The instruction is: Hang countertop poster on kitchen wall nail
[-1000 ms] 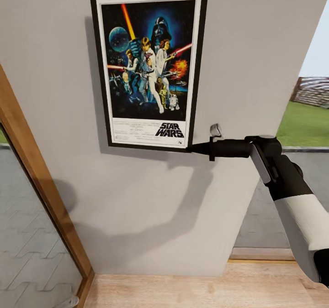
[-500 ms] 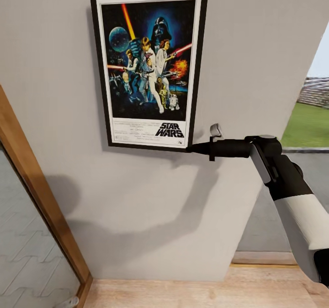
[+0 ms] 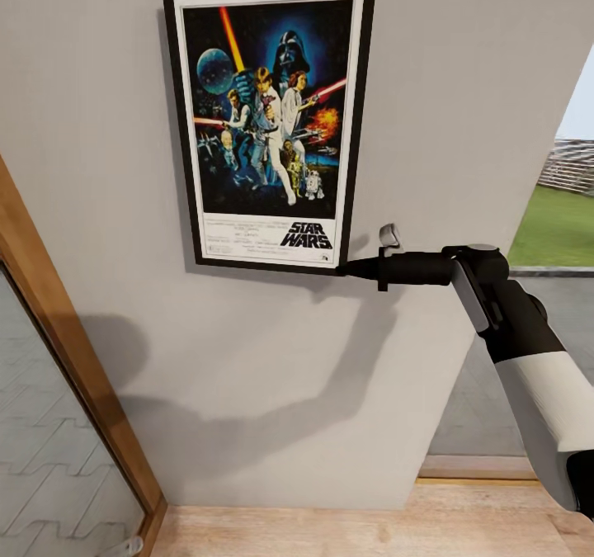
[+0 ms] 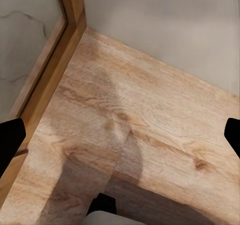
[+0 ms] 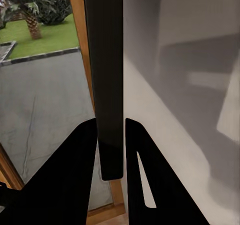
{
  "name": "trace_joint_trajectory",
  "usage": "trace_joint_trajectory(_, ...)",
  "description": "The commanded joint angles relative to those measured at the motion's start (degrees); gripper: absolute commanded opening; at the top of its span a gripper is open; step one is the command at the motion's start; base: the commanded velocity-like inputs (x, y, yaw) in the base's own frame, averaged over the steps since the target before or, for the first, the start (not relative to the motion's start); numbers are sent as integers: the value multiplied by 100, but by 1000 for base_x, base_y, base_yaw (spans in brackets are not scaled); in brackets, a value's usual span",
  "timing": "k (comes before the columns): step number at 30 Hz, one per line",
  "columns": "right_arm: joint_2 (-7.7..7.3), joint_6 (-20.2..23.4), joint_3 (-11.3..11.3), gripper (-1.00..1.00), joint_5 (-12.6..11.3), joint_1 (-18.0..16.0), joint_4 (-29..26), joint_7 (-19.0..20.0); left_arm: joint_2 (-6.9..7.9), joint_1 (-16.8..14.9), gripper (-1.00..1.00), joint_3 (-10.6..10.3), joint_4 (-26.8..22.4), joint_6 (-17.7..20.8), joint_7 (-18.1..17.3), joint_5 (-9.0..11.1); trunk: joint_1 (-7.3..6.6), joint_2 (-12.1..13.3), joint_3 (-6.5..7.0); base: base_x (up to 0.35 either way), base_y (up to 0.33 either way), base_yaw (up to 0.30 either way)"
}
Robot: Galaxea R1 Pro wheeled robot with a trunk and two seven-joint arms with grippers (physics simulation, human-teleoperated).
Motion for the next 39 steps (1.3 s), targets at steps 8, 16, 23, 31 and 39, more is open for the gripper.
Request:
trace_joint_trajectory(8,-6,54,12,-100,-49,-7,2,1,1,-6,100,12,9,-13,-35,39,4,-13,-13,0,0,0)
trace_joint_trajectory(16,-6,54,12,-100,-49,-7,2,1,1,-6,100,12,9,-13,-35,39,4,-13,-13,0,0,0)
trace_joint_trajectory(23,-6,54,12,-100,-49,-1,1,-1,5,29,100,12,9,-13,-35,36,4,-13,-13,12,0,0)
trace_joint_trajectory(31,-4,54,12,100,-49,14,1,-2,17,90,100,11,9,-13,-35,30,4,-13,-13,175,0,0)
trace_joint_trajectory(39,-5,51,14,100,-49,18,-98,4,17,92,100,11,9,-13,-35,30,4,-13,-13,23,0,0)
